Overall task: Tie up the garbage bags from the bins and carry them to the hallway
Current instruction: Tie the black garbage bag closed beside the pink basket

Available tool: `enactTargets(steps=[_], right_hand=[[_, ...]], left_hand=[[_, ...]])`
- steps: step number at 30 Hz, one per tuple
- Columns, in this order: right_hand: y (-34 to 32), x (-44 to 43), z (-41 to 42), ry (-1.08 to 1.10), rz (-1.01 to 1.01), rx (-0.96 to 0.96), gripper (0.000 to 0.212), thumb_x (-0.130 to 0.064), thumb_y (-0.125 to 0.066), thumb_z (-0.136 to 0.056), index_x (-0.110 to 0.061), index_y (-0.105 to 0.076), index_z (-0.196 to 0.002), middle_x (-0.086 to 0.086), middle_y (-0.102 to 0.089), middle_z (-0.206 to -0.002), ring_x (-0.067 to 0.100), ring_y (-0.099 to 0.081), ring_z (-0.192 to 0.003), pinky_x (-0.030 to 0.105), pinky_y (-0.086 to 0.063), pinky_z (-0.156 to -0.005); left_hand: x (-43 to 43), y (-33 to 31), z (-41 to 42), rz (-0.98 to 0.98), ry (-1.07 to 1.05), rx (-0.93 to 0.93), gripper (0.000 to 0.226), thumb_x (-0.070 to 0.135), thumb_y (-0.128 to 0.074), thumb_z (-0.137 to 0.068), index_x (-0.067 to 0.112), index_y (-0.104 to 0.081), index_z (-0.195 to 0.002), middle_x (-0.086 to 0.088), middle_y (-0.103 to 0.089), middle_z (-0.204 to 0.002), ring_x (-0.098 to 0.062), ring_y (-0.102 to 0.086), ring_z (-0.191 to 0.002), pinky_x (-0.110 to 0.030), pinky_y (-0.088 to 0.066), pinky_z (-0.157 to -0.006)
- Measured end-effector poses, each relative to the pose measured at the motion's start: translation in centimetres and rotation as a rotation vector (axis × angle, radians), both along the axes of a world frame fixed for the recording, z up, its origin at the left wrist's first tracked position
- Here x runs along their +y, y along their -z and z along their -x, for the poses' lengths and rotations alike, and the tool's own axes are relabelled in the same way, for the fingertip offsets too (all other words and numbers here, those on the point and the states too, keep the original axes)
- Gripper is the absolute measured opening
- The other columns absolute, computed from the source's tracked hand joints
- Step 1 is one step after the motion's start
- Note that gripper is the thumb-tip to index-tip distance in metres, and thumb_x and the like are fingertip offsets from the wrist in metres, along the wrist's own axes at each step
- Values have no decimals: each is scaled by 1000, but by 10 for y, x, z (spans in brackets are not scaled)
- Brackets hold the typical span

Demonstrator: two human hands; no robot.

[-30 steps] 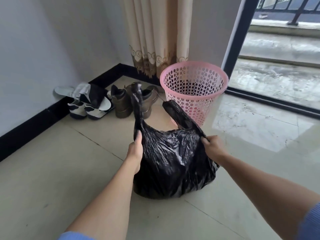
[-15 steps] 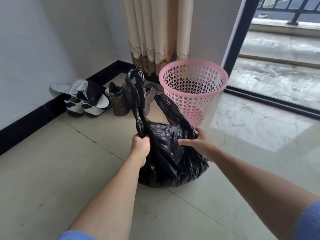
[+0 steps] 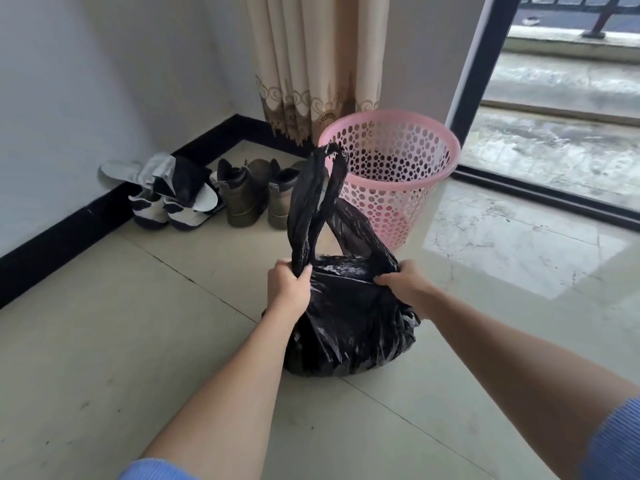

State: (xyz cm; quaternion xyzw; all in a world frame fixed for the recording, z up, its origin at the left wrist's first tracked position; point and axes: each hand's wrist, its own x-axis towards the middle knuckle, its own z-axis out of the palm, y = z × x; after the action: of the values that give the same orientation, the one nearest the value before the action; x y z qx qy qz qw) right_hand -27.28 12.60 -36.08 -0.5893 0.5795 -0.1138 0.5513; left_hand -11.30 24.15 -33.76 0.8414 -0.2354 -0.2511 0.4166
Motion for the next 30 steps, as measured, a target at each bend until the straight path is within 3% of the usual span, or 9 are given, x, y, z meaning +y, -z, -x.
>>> enactTargets(steps=[3,6,10,14,17,19,22,26,30], right_hand=[[-4,-3,-7,49,-42,-70,30,1,-62,-76,-7,-60,-104,18,-67,-91,37,-66,-88,48,-58,-80],[-8,-1,-10,173,-132,-251,31,5,-54,-64,-6,-61,-93,23,-66,-92,40,-66,-86,65,-53,-82],[-16,2,-10,128,-386,-363,41,-18,-68,-72,-5,-64,-111,16,-72,-108,34,-68,-101,55,-50,-98],[-18,-1,-15,-54,-439,-298,79,-51,-89,-55,-13,-65,-119,10,-71,-116,30,-67,-109,46,-46,-105],[-16,-4,-20,71,-415,-285,56,-37,-81,-74,-6,-64,-117,13,-72,-109,31,-69,-99,48,-51,-99],[-17,-4,-21,177,-434,-365,33,-24,-71,-85,-3,-63,-110,14,-72,-100,30,-69,-89,49,-53,-94],[-24,-3,-19,259,-499,-504,9,-13,-57,-90,-5,-62,-93,12,-68,-86,28,-65,-77,47,-53,-91],[-35,-5,-14,284,-507,-633,16,-11,-57,-89,-7,-61,-75,9,-68,-72,27,-63,-75,48,-48,-95],[-51,-13,-7,159,-483,-665,14,-15,-67,-82,-6,-69,-91,14,-74,-98,29,-69,-91,45,-51,-91]], left_hand=[[-7,-2,5,101,-32,98,21,15,-50,-96,3,-62,-107,-14,-66,-86,-33,-60,-80,-27,-38,-65],[-11,-7,8,244,-206,476,12,7,-49,-92,8,-61,-93,-9,-63,-84,-25,-58,-79,-32,-48,-74],[-9,-9,2,320,-128,881,29,34,-61,-85,12,-70,-103,-10,-73,-104,-26,-69,-96,-40,-53,-91],[-13,-2,1,228,-162,703,39,38,-73,-79,12,-66,-107,-8,-72,-102,-24,-68,-92,-34,-53,-82],[-15,-3,2,212,-277,527,6,19,-60,-88,18,-61,-82,-5,-68,-92,-26,-63,-90,-39,-52,-91],[-16,-3,-3,283,-270,590,20,11,-52,-92,18,-68,-82,-5,-71,-91,-28,-65,-93,-43,-53,-92],[-15,-4,-6,349,-206,728,24,10,-49,-98,12,-71,-91,-3,-63,-75,-21,-60,-72,-34,-54,-73],[-12,-6,-2,289,-166,737,22,19,-54,-97,10,-71,-87,-7,-61,-79,-22,-60,-71,-31,-53,-70],[-9,-4,-5,208,-190,714,34,37,-56,-95,11,-68,-78,-8,-69,-87,-25,-66,-80,-32,-53,-70]])
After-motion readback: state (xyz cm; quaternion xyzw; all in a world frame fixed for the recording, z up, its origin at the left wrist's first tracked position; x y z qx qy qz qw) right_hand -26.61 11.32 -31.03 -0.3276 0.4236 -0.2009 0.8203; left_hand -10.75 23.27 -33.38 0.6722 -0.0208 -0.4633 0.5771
